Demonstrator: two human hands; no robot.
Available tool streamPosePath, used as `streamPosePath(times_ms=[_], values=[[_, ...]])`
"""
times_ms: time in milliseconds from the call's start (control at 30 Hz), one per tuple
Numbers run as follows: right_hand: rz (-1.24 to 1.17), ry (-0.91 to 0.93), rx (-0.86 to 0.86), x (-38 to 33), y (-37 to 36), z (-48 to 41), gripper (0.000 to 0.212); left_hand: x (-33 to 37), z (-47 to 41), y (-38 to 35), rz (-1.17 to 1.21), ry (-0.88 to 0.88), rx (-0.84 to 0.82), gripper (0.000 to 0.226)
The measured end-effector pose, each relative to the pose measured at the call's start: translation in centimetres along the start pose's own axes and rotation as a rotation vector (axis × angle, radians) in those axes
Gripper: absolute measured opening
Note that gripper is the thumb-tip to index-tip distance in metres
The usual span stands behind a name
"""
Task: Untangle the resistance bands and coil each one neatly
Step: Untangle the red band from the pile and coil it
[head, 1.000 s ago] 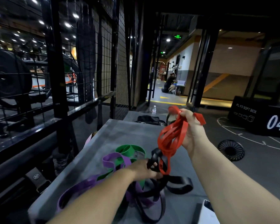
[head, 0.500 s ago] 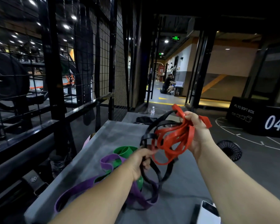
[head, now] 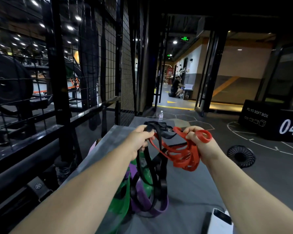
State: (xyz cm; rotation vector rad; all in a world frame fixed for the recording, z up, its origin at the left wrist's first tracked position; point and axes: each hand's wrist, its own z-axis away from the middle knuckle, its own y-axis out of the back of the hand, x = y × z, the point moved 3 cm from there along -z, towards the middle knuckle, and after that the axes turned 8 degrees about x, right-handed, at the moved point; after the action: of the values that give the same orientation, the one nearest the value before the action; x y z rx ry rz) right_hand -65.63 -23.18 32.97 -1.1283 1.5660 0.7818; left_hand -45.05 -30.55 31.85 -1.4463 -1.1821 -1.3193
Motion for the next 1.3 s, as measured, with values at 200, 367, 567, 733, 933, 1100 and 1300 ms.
streamPosePath(times_ms=[200,367,567,733,933,1100,1300], values=[[-0.08,-0.031,0.134,0.0,1.2,0.1,0.003,1.3,-1.1,3.5,-0.504,-0.13,0.125,0.015],[0.17,0.028,-0.007,-0.3,1.4,-0.3,0.022,0.6,-1.4,5.1,-0.556,-0.085,0.073,0.016],[0.733,0.079,-0.171,0.4,-2.7,0.6,0.046,1.5,-0.2,2.0,-0.316,-0.073,-0.185,0.025],[0.66,0.052,-0.16,1.1,-4.6,0.8,0.083,2.6,1.1,0.0,-0.272,-0.132,-0.467,0.025],[0.352,0.06,-0.154,0.6,-5.9,0.9,0.015,2.1,1.2,0.5,-0.225,-0.166,-0.427,0.012],[-0.026,-0.101,0.006,-1.2,-5.4,1.0,0.009,-1.8,1.8,1.9,-0.324,-0.062,-0.32,0.023],[-0.084,-0.14,0.078,-1.7,-4.6,1.4,0.01,-7.2,2.9,3.2,-0.208,0.008,-0.287,0.035]])
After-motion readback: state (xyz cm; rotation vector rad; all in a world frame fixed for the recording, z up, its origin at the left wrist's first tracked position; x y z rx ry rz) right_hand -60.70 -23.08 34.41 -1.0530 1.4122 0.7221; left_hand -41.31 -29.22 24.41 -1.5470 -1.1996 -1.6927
